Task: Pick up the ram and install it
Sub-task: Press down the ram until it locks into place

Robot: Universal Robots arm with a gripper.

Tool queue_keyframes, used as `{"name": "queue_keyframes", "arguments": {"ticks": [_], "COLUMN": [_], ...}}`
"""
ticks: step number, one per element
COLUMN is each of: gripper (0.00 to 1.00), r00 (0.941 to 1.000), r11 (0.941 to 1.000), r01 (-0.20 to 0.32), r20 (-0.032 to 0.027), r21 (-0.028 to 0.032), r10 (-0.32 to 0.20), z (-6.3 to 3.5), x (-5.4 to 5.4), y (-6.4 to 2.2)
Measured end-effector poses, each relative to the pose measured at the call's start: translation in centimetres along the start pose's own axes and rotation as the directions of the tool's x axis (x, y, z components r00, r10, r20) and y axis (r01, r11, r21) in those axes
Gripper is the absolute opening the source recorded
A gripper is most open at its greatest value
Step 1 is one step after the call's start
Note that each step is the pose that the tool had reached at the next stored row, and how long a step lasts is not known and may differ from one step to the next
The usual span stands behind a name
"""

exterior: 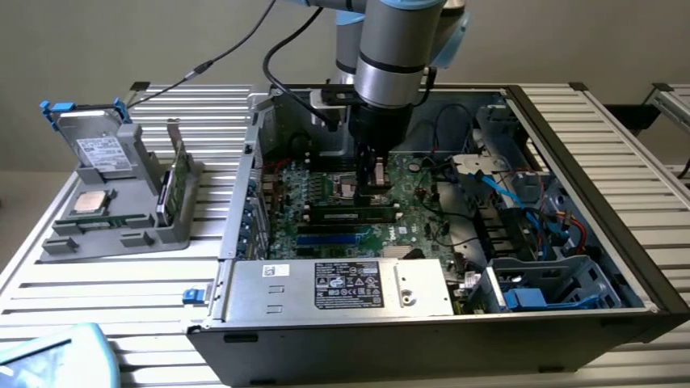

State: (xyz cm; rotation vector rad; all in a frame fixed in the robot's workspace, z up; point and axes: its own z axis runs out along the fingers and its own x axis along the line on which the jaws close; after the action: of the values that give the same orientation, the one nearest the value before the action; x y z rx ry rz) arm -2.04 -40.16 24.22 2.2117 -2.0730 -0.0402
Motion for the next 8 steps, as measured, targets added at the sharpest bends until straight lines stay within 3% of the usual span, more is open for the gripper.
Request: {"name": "queue_keyframes", "arguments": {"ticks": [8], "gripper": [0.1], "r00": [1.0], "r11": [1.0], "r01": [0.0], "r20": [-0.0001], "r21": [0.0], "r10": [0.0], "z": [-0.01], "x": [0.0], "y": [-0.04]}}
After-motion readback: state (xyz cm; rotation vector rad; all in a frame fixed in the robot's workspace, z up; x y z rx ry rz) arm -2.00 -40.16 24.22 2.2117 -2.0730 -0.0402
